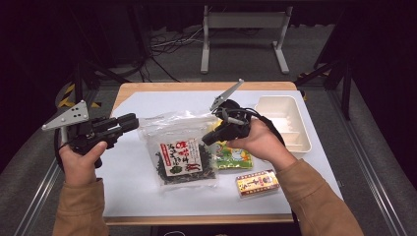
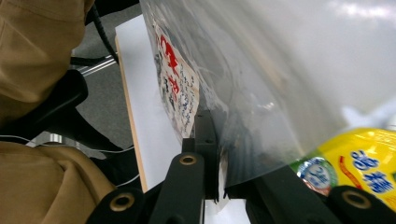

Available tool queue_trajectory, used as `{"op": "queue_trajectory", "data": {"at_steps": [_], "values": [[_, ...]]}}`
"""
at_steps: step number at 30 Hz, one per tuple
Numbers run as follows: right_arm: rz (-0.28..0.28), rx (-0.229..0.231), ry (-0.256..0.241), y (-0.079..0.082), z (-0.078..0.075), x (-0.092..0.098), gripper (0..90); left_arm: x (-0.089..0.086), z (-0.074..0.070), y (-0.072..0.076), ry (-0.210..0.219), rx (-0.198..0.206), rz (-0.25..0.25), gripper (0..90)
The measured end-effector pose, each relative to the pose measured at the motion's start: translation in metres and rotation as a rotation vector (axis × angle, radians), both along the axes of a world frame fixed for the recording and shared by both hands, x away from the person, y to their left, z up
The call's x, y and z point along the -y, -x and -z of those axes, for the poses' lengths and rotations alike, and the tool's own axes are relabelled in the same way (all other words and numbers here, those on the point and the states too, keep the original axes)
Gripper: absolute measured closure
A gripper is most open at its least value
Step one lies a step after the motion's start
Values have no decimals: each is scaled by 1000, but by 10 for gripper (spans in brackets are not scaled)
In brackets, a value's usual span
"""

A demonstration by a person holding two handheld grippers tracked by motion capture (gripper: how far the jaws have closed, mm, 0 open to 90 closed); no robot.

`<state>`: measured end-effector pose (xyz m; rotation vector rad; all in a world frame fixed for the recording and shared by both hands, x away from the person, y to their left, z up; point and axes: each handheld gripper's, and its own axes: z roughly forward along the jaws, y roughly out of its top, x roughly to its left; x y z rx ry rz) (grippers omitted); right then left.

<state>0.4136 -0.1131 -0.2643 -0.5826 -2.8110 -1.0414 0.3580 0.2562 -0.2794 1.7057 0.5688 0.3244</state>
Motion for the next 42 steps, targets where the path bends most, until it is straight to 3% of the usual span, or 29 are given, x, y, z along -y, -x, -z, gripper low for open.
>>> {"op": "queue_trajectory", "data": {"at_steps": [16,31,42], "values": [[84,82,-23,6,-35,42,878,3,5,-3,-25,-12,-24,682],[226,134,-30,3,-64,92,878,19,18,-14,-75,-61,-9,602],[293,177,-17,-2,-80,114,877,28,27,-20,-106,-91,0,542]]}}
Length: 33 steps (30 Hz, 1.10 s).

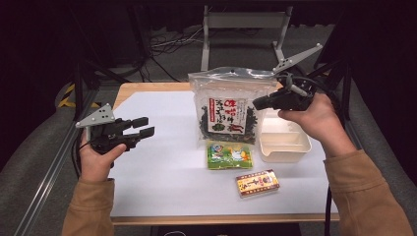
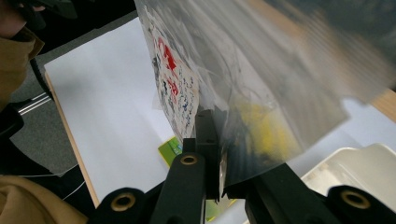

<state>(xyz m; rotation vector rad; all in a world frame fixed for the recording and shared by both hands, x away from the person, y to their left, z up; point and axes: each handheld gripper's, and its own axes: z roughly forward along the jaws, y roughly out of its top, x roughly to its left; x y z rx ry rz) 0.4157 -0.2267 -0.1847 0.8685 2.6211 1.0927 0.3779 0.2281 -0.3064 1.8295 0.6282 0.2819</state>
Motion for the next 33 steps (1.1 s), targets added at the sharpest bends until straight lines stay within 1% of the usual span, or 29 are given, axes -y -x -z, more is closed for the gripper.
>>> {"op": "queue_trajectory", "data": {"at_steps": [2,4,5,6,8,10,12,13,16,17,18,21,22,24,25,26,27,28,30,31,32,33], "values": [[6,2,1,0,-1,1,877,1,2,-2,-3,2,5,539],[13,14,6,-1,-4,5,877,3,3,-2,-9,-12,5,525],[15,19,6,-1,-5,7,877,4,4,-4,-13,-7,11,519],[24,24,5,-2,-6,9,877,5,5,-4,-10,-15,12,515],[31,29,5,-3,-7,13,877,6,7,-6,-21,-14,16,508],[44,33,6,-4,-8,18,877,8,9,-6,-19,-25,17,505],[59,38,2,-5,-10,23,876,8,10,-7,-24,-24,19,499],[59,38,2,-5,-10,23,876,9,11,-8,-22,-33,18,499],[85,49,2,-6,-13,32,876,11,13,-10,-29,-35,23,488],[85,49,2,-6,-13,32,876,12,14,-10,-36,-31,23,488],[92,49,4,-6,-14,35,876,13,15,-10,-30,-42,22,486],[113,58,7,-7,-16,41,876,15,18,-13,-43,-35,22,475],[122,59,9,-8,-17,45,876,15,18,-13,-44,-37,21,463],[131,66,11,-9,-17,49,876,17,21,-14,-47,-28,12,428],[137,70,7,-9,-17,51,876,17,22,-16,-54,-28,14,420],[147,71,5,-10,-18,54,876,18,23,-16,-51,-36,16,414],[152,75,1,-11,-18,56,876,19,24,-17,-61,-32,20,409],[162,75,-2,-11,-18,59,876,20,24,-18,-61,-45,23,404],[182,81,-5,-13,-17,66,876,22,26,-20,-76,-37,25,396],[182,81,-5,-13,-17,66,876,22,26,-20,-76,-37,25,391],[193,87,-4,-15,-17,69,876,23,27,-20,-69,-51,29,391],[209,93,-4,-16,-17,73,876,24,28,-22,-74,-43,31,387]]}}
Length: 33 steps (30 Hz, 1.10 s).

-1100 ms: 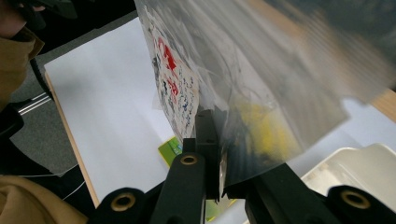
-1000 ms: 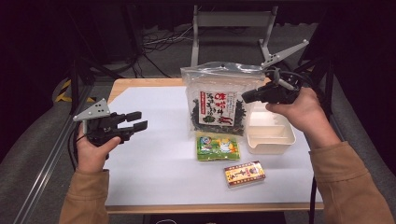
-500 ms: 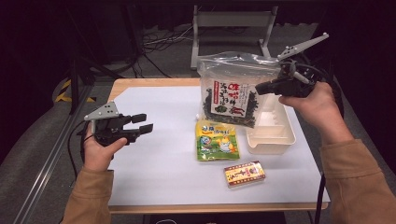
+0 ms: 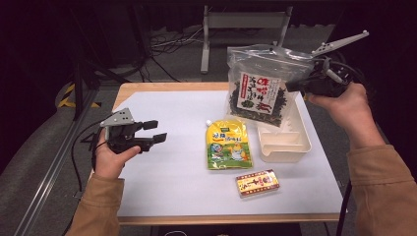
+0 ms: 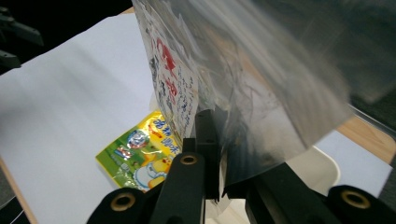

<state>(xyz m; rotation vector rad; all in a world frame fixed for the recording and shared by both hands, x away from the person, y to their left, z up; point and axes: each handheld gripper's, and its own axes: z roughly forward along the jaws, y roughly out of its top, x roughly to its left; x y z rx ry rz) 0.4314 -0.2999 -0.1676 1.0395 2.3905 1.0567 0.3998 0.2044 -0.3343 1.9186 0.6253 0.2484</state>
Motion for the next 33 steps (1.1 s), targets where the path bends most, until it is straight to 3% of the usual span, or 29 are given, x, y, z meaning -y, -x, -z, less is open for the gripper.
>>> {"op": "queue_trajectory", "data": {"at_steps": [3,18,33], "values": [[22,18,7,-1,0,6,876,2,4,-2,0,-23,-9,381],[135,63,30,-8,6,30,875,5,18,-8,-36,-56,-11,339],[212,38,29,-20,24,50,873,13,24,-10,-60,-89,11,317]]}}
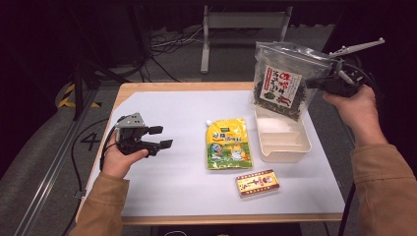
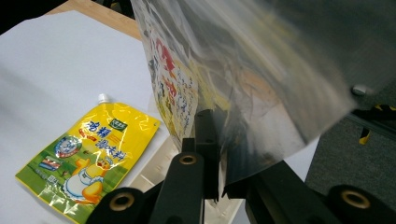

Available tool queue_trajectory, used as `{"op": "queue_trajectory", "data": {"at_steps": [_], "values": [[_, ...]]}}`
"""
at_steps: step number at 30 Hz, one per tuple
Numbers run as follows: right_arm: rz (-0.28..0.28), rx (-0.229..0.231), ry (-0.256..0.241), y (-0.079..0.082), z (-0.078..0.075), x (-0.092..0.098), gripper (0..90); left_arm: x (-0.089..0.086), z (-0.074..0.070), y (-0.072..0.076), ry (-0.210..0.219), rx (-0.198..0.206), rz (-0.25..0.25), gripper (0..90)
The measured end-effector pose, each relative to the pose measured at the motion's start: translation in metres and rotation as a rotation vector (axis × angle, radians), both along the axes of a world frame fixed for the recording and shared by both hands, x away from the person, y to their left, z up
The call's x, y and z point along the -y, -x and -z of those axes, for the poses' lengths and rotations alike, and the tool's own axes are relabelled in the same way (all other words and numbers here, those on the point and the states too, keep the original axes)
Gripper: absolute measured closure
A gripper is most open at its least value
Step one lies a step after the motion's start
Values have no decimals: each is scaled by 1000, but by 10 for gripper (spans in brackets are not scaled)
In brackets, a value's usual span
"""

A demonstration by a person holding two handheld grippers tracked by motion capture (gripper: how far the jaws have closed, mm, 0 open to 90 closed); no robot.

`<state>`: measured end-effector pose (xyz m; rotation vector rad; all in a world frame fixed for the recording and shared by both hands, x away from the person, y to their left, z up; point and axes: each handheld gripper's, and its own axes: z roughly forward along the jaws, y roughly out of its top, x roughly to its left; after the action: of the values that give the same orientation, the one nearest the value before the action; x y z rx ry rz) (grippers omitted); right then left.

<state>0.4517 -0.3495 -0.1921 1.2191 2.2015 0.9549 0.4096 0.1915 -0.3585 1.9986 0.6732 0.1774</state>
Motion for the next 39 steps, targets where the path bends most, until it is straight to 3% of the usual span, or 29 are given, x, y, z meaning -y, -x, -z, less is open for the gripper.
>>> {"op": "queue_trajectory", "data": {"at_steps": [13,26,39], "values": [[78,-21,-8,-8,10,12,869,5,3,-1,-15,-10,9,317],[134,-30,33,-14,17,7,863,9,5,-2,-30,-16,18,315],[132,-62,51,-20,31,2,850,13,8,-2,-24,-29,13,300]]}}
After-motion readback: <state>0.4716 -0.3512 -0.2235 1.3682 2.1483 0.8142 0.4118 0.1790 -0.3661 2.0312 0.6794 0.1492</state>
